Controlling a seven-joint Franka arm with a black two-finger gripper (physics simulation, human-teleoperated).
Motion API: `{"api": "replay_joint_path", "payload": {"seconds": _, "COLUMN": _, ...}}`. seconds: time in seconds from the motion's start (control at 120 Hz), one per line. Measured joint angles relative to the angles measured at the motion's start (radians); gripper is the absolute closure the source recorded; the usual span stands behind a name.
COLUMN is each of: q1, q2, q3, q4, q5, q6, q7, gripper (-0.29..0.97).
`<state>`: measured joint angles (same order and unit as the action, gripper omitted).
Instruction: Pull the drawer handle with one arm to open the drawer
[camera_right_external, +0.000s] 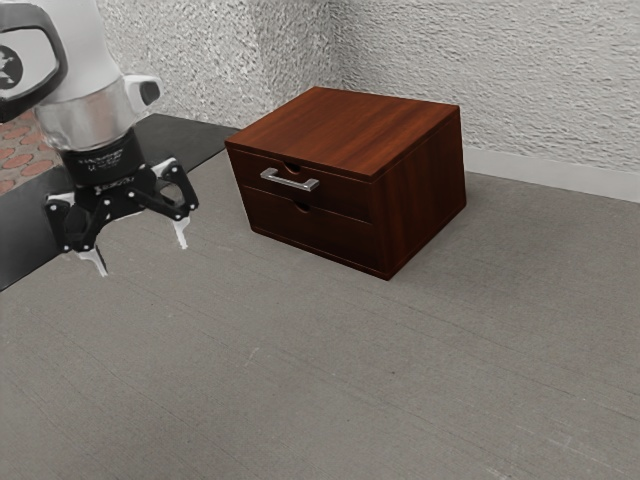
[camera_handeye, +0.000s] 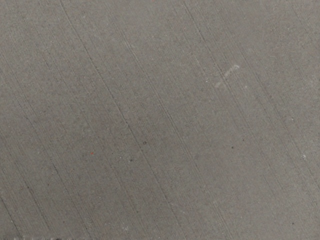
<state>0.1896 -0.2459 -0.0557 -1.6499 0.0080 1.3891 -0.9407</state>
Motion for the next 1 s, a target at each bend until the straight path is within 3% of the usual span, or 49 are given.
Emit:
{"api": "replay_joint_path", "payload": {"seconds": 0.308, "q1": 0.041, "q2": 0.086, "q3": 0.000, "q4": -0.014, "q5": -0.008, "q6": 0.205, "q7": -0.238, "gripper": 0.00}}
{"api": "replay_joint_path", "payload": {"seconds": 0.417, "q1": 0.045, "q2": 0.259, "q3": 0.000, "q4": 0.133, "q5": 0.007, "q6": 0.248, "q7": -0.297, "gripper": 0.00}}
{"api": "replay_joint_path", "payload": {"seconds": 0.6, "q1": 0.052, "q2": 0.420, "q3": -0.002, "q4": 0.284, "q5": 0.014, "q6": 0.316, "q7": -0.375, "gripper": 0.00}}
{"api": "replay_joint_path", "payload": {"seconds": 1.0, "q1": 0.069, "q2": 0.524, "q3": -0.008, "q4": 0.343, "q5": 0.012, "q6": 0.435, "q7": -0.455, "gripper": 0.00}}
